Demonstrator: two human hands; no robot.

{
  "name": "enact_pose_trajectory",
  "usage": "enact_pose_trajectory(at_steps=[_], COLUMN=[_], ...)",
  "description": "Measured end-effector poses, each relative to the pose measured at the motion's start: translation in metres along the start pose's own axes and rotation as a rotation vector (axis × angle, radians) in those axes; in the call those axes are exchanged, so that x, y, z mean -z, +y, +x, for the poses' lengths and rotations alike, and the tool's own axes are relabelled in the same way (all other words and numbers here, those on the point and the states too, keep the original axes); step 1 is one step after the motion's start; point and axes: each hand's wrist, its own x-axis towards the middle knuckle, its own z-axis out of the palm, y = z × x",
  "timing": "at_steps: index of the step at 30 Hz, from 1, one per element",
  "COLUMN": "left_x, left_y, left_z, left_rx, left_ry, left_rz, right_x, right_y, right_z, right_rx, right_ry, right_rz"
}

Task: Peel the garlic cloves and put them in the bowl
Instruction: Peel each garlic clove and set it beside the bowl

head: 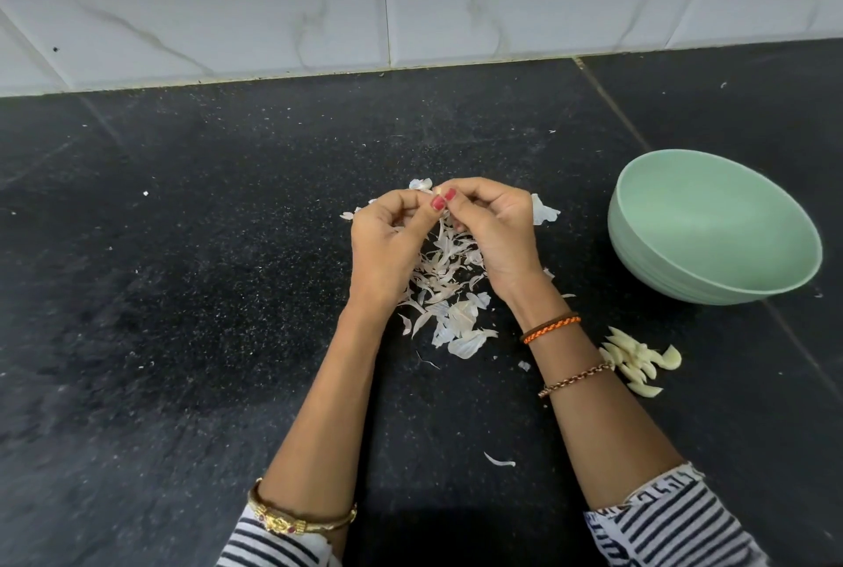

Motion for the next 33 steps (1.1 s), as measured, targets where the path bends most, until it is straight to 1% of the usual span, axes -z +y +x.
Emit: enact_pose_trajectory(at_steps=[3,5,8,12,14,18,20,23,26,28,31,33], left_x=[0.000,-0.003,-0.007,-0.008,-0.008,-0.005,-0.005,-0.008,-0.013,-0.014,-0.012,-0.011], left_y=[-0.002,0.000,0.000,-0.001,-0.002,-0.007,-0.007,-0.006,-0.005,-0.005,-0.006,-0.009], left_z=[0.002,0.001,0.000,0.000,0.001,0.001,0.000,0.000,-0.002,-0.002,-0.002,-0.003], left_rx=[0.023,0.052,0.046,0.078,0.084,0.003,-0.020,0.022,0.077,0.076,0.020,-0.031], left_ry=[0.047,0.089,0.150,0.185,0.216,0.300,0.301,0.292,0.283,0.276,0.254,0.237], left_rz=[-0.015,-0.070,-0.130,-0.164,-0.155,-0.066,-0.035,-0.059,-0.103,-0.087,0.012,0.120], right_x=[-0.001,-0.004,-0.009,-0.015,-0.015,-0.014,-0.013,-0.012,-0.010,-0.008,-0.006,-0.003], right_y=[-0.001,0.000,0.002,0.005,0.004,0.000,0.000,0.003,0.003,0.000,-0.001,-0.001], right_z=[0.000,0.000,-0.002,-0.004,-0.005,-0.006,-0.006,-0.004,-0.002,-0.002,-0.002,0.000], right_rx=[0.034,0.067,0.107,0.141,0.142,0.141,0.157,0.169,0.139,0.102,0.011,-0.062], right_ry=[-0.005,-0.018,-0.026,-0.014,-0.025,-0.063,-0.031,0.021,0.021,-0.011,-0.064,-0.072], right_rz=[0.012,0.012,0.029,0.037,0.042,0.018,-0.026,-0.063,-0.055,-0.029,-0.040,-0.079])
